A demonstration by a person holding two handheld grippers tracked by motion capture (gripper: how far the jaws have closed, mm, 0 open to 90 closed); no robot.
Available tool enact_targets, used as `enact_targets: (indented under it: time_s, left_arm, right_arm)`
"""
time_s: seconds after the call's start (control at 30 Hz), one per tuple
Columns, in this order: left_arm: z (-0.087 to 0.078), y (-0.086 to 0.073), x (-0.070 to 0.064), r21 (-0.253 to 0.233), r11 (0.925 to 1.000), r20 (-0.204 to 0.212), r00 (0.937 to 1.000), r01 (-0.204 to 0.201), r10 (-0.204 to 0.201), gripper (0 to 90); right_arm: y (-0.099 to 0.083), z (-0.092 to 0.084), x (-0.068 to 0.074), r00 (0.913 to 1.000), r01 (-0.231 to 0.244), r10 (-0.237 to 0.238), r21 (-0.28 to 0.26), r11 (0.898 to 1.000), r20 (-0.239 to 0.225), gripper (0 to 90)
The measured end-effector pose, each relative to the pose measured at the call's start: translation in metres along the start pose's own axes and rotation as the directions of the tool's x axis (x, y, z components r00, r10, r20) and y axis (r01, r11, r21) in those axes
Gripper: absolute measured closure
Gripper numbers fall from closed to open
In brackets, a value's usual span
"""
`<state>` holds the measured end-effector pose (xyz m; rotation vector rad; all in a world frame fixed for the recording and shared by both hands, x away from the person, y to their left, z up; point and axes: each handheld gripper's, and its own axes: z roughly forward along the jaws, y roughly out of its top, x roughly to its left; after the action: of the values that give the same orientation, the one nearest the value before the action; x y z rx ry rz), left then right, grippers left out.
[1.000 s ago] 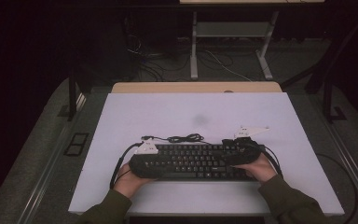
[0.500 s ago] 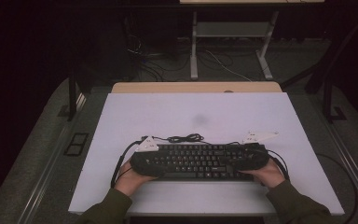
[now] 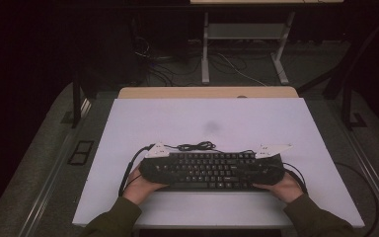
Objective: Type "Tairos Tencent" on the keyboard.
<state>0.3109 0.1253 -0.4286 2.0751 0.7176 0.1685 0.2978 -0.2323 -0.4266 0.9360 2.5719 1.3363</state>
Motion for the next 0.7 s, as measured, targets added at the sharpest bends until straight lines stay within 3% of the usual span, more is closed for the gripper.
enact_targets:
  time_s: [0.23,0.7]
  left_arm:
    - [0.003,0.001,0.002,-0.003,1.0,-0.007,1.0,-0.007,0.007,27.5]
    - [0.005,0.001,0.006,-0.003,1.0,-0.028,0.9996,-0.004,0.004,27.4]
  right_arm:
    - [-0.001,0.004,0.003,0.9995,0.023,-0.022,0.034,0.999,-0.02,88.8]
    - [-0.005,0.011,0.005,0.9986,0.046,-0.044,0.072,0.996,-0.03,89.4]
